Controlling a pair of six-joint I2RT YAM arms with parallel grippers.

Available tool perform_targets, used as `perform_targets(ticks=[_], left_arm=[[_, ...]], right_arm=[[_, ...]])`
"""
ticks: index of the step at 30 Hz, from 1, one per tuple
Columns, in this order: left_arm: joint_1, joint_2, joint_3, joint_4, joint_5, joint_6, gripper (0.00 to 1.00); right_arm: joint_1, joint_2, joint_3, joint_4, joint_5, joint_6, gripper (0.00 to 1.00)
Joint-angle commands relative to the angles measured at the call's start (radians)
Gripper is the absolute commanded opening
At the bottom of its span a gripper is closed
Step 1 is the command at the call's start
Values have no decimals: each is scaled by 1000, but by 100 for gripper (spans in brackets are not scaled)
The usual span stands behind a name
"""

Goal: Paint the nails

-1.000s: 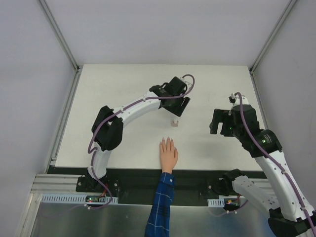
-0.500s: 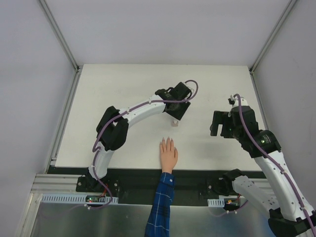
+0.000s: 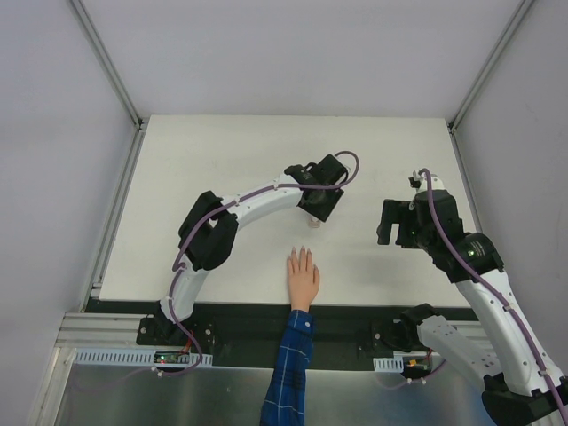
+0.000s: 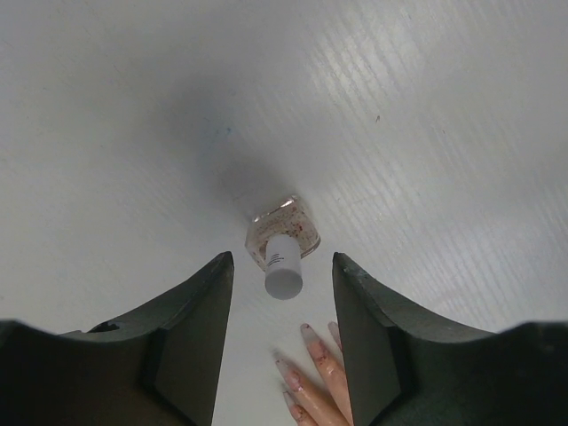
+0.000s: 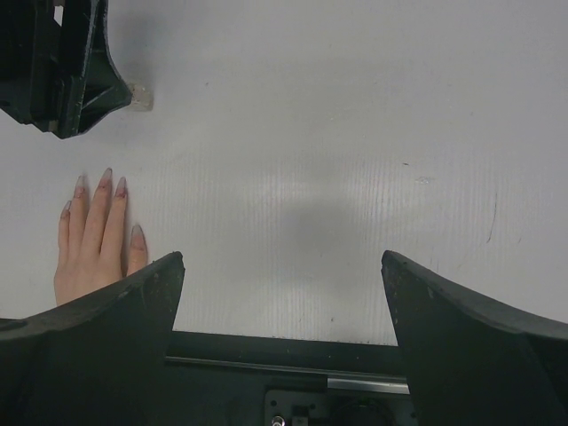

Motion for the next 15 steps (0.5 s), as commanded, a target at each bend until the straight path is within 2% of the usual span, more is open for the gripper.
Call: perform_targets(ticks=[1,15], left_arm=[[-15,1,5,-29,-24,-20,47],[-19,21,11,-35,-42,-18,39]], right_arm=[[0,-10,-4,4,-3,3,96],[-2,-17,-13,2,-9,11,96]])
